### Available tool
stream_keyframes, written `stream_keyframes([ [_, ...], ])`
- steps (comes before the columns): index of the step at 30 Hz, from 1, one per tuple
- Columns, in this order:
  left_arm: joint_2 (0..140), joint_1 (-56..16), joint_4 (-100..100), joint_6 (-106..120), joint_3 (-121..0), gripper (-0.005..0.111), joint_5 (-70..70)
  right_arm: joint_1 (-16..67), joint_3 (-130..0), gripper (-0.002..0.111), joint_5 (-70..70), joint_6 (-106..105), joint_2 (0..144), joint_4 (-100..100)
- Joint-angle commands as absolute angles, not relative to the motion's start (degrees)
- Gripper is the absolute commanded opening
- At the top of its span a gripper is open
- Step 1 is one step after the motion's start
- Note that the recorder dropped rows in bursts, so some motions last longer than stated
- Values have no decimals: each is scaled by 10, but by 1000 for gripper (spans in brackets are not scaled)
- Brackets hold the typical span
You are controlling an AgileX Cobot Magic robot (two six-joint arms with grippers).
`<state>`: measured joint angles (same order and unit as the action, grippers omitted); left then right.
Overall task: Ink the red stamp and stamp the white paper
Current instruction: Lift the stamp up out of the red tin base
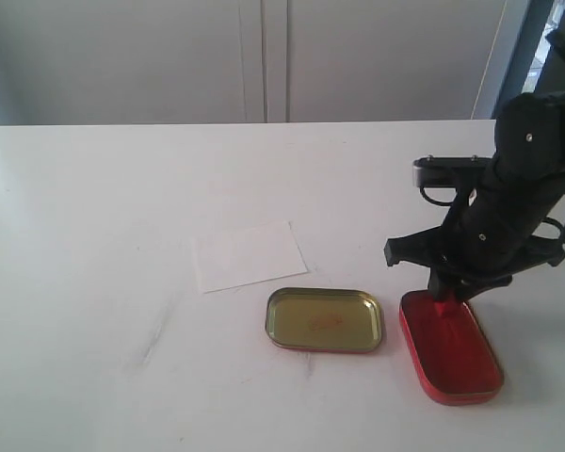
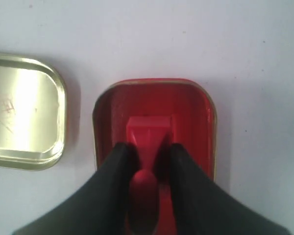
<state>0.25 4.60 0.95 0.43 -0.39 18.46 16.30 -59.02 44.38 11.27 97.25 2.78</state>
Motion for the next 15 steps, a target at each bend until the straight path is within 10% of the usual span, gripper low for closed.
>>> stream_keyframes([
  [1,0,46,7,5,0,0,190,159,-607,0,456,101,966,27],
  [15,0,46,7,5,0,0,190,159,-695,0,488,61,966,29],
])
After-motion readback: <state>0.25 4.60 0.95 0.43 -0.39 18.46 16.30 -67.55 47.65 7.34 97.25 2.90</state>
